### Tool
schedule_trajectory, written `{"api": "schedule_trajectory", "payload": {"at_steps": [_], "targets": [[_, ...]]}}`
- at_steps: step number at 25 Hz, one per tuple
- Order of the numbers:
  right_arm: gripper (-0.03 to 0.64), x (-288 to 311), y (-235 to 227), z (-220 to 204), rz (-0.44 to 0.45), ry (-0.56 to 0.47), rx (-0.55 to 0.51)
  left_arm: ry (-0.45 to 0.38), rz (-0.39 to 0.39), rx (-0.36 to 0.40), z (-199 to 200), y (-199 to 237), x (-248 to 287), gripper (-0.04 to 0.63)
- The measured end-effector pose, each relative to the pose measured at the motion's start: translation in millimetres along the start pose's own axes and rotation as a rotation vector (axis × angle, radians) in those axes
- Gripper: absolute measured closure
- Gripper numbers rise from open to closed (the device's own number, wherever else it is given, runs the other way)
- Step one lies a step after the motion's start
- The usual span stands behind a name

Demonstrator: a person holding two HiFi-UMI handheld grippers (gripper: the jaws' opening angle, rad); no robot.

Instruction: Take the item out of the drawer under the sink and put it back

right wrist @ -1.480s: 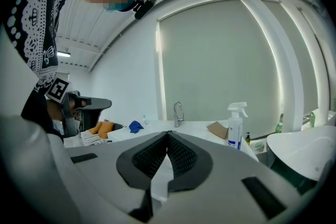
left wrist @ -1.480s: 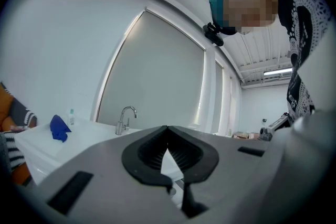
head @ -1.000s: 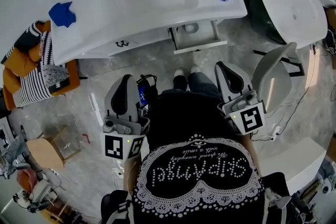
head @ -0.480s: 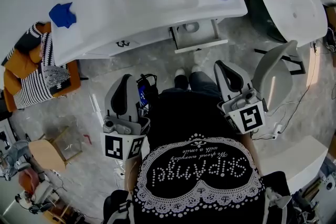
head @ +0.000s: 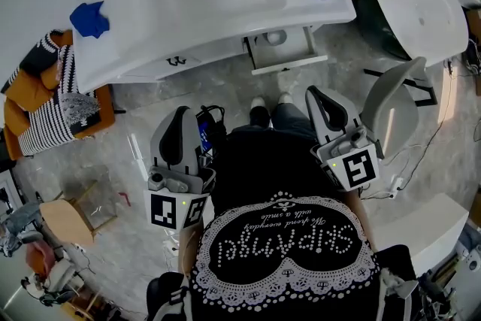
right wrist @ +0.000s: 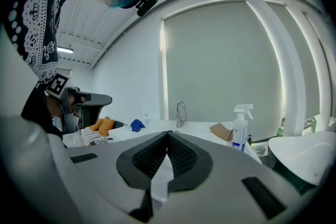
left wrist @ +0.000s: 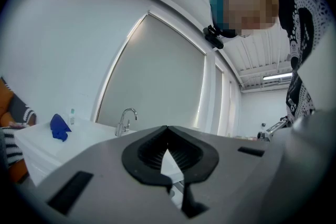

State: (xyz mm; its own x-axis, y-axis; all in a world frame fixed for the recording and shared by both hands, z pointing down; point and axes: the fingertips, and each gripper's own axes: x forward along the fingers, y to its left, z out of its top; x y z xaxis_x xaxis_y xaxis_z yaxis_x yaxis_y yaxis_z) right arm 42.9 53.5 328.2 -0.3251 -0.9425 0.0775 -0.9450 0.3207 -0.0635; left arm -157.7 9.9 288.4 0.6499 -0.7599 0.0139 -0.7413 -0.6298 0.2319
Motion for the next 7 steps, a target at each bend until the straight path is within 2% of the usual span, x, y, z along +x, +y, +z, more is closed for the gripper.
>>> {"api": "schedule_trajectory", "payload": {"at_steps": [2,7], "targets": [[0.598,1,-1,-1,0.003,0.007,-0.001,-0.001,0.003,0.000,1,1,1,0.591],[0.598,1,6,-14,-0.016,0.115,0.021,-0.008,0.004,0.004,6,7,-3,0.591]]}}
